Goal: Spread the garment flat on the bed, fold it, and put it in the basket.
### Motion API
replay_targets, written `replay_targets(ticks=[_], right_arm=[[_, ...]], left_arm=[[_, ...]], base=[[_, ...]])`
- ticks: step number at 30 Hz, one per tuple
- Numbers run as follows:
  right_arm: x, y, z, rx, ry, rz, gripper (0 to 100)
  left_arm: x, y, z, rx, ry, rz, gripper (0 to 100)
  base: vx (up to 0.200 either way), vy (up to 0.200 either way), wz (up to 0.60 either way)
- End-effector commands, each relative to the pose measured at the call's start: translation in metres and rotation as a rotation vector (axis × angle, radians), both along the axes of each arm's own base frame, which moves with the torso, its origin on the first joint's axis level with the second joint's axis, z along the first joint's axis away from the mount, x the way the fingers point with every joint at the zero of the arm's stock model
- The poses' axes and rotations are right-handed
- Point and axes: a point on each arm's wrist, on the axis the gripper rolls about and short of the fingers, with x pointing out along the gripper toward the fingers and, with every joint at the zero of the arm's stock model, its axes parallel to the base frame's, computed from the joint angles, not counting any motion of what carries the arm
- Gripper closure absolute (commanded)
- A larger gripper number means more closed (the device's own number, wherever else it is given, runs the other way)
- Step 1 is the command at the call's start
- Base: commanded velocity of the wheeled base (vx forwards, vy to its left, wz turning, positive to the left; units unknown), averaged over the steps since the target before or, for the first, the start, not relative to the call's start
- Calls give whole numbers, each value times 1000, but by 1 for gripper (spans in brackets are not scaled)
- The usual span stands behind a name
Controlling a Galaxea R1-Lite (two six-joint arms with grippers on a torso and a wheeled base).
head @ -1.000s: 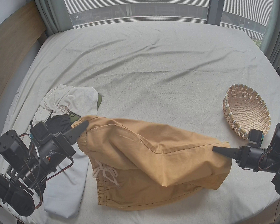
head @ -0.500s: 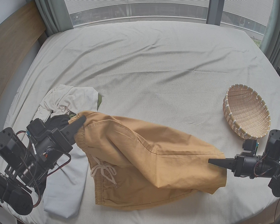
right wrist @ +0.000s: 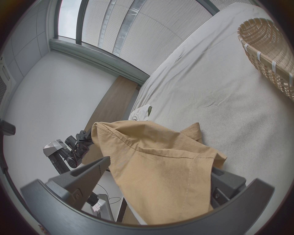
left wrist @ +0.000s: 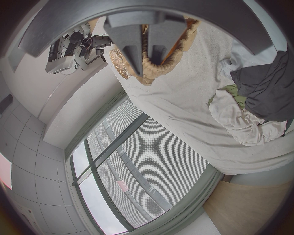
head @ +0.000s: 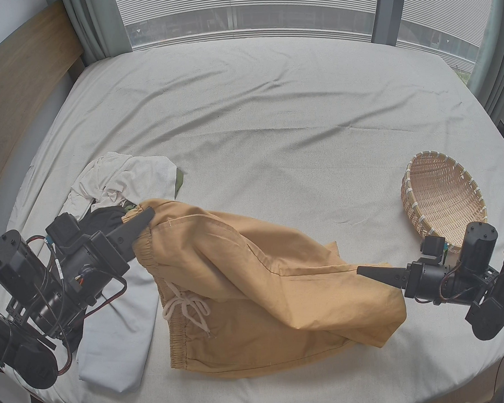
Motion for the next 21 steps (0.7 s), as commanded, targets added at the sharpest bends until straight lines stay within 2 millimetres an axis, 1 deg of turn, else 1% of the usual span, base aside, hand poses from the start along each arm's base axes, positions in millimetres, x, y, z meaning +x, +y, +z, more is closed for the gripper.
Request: replay_targets(ticks=[1, 11, 12, 21], right_arm=[[15, 4, -16, -7, 33, 0, 0], [24, 8, -8, 21, 7, -4, 0], [24, 7, -8, 21, 5, -5, 100], [24, 9, -7, 23, 2, -1, 100]], left_arm=[[-2, 0, 2, -5, -9, -5, 100], [-3, -2, 1, -3, -3, -14, 100], [-3, -3, 1, -2, -2, -15, 100], [-3, -3, 0, -7, 6, -17, 100]], base=[[0, 0, 0], [0, 0, 0], [0, 0, 0], [0, 0, 0]])
